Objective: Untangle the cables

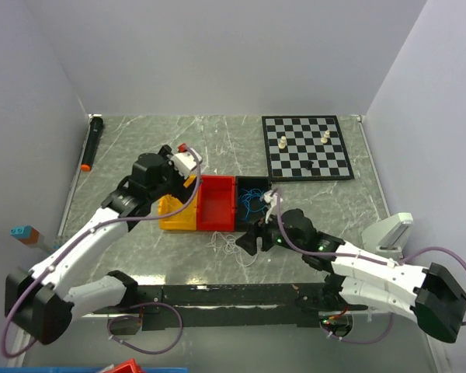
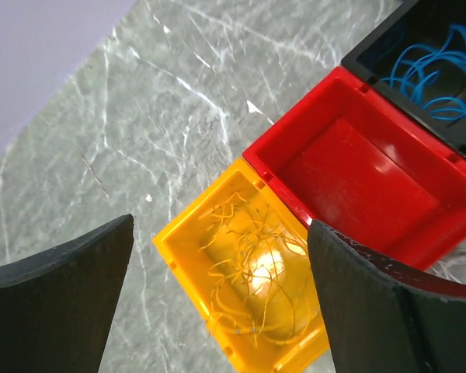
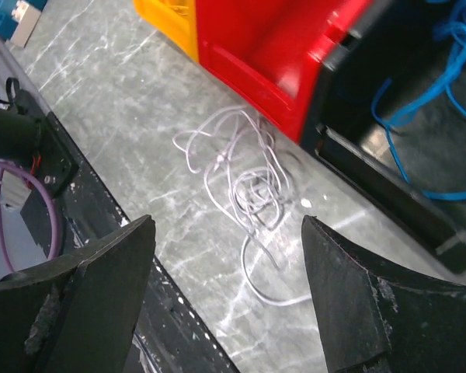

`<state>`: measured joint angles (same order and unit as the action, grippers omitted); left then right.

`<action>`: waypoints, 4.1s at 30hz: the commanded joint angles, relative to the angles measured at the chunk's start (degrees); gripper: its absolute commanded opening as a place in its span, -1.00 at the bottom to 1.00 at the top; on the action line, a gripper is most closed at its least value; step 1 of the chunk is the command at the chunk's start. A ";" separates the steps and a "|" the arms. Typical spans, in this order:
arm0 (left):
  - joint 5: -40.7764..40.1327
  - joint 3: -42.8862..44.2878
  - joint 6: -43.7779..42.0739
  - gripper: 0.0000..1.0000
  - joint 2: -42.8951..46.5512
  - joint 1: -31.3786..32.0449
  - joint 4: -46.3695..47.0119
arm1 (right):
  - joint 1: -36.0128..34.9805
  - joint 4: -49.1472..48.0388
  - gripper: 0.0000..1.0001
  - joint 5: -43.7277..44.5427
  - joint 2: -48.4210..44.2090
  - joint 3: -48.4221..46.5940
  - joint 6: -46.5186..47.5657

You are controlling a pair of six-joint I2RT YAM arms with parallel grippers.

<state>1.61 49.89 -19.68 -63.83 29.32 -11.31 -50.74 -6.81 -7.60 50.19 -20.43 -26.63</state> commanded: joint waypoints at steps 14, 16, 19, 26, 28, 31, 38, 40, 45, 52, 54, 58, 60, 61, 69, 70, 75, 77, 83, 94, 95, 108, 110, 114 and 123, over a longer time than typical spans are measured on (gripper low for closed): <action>33.73 -12.96 -23.11 0.97 16.47 5.38 -16.12 | -1.64 -2.68 0.00 -2.51 10.71 -4.89 3.52; 32.94 -15.34 -25.66 0.98 14.45 8.28 -14.10 | -1.64 -2.16 -0.35 -1.90 10.45 -5.24 3.43; 33.29 -16.93 -28.39 0.98 11.02 11.45 -11.46 | -1.64 -0.06 -0.97 0.20 7.56 -5.68 3.08; 31.53 -20.79 -27.78 0.98 2.94 15.06 5.66 | -1.64 3.02 -1.00 0.30 -2.20 -3.66 1.76; 31.53 -20.18 -27.78 0.98 -0.14 15.76 7.52 | -1.64 3.47 -1.00 -0.49 -2.82 -3.13 1.58; 30.30 -21.41 -26.54 0.92 -1.73 17.25 14.20 | -1.64 3.29 -1.00 -1.89 -3.43 -2.25 1.41; 31.17 -21.15 -27.68 0.70 -4.63 19.54 13.87 | -1.64 5.40 -1.00 -0.94 -9.31 -1.63 1.06; 31.62 -21.67 -31.01 0.52 -4.98 20.59 12.28 | -1.64 6.63 -1.00 0.56 -12.03 -1.99 1.14; 28.63 -23.08 -31.12 0.42 -6.13 22.79 16.23 | -1.55 9.97 -1.00 1.36 -15.21 -2.34 0.97; 23.02 -26.85 -35.24 0.54 -7.79 25.60 26.04 | -1.55 8.74 -1.00 0.30 -15.74 -0.93 -0.44; 21.95 -28.70 -38.39 0.52 -8.15 26.66 30.54 | -1.55 8.48 -1.00 0.13 -15.65 -1.02 -0.44; 20.11 -31.25 -45.34 0.33 -9.11 27.98 34.42 | -1.47 8.48 -1.00 -0.40 -14.86 -1.55 -0.26; 18.70 -32.39 -46.76 0.16 -9.55 28.07 37.57 | -1.55 8.04 -1.00 -0.84 -14.51 -1.46 -0.52; 17.91 -33.01 -47.37 0.02 -9.99 28.16 39.16 | -1.47 7.52 -1.00 -1.19 -14.42 -1.37 -0.70; 14.21 -34.07 -51.07 -0.12 -13.24 28.33 47.34 | -1.47 4.08 -1.00 -4.53 -13.11 -0.84 -1.93; 14.56 -34.24 -51.24 -0.12 -13.33 28.25 48.56 | -1.47 3.91 -1.00 -4.71 -13.10 -0.84 -1.93; 15.53 -33.63 -52.30 -0.21 -14.04 28.86 46.39 | -1.47 3.20 -1.00 -4.89 -13.37 -0.41 -2.28; 15.44 -33.45 -52.65 -0.30 -14.21 29.04 45.15 | -1.38 3.29 -1.00 -4.71 -13.81 -0.14 -2.28; 14.83 -32.75 -52.48 -0.45 -14.21 29.13 44.01 | -0.94 3.99 -1.00 -4.36 -14.69 -0.67 -1.85; 7.80 -30.12 -46.51 -0.98 -9.04 29.04 41.11 | 0.55 9.88 -1.00 -3.04 -16.97 -4.45 0.00; 6.58 -29.68 -45.63 -0.98 -7.90 29.04 39.28 | 0.73 10.49 -1.00 -2.69 -17.06 -4.80 0.26; 10.79 -8.76 -25.76 -0.98 7.66 23.25 -11.17 | 5.91 25.79 -1.00 27.61 -23.46 -16.48 7.38; 11.75 -8.58 -26.20 -0.98 9.94 20.44 -13.82 | 6.18 26.93 -1.00 33.84 -25.75 -17.80 7.47; 14.47 -8.93 -29.35 -0.98 14.78 17.26 -20.22 | 6.18 28.95 -1.00 45.63 -29.36 -20.87 8.26; 14.65 -12.36 -39.90 -0.98 24.97 17.00 -32.18 | 6.27 27.03 -1.00 60.58 -30.07 -26.24 15.20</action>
<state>15.00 38.89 -54.15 -42.22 46.52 -36.36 -44.95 21.34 43.38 19.77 -43.75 -16.56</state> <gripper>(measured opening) 0.022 0.010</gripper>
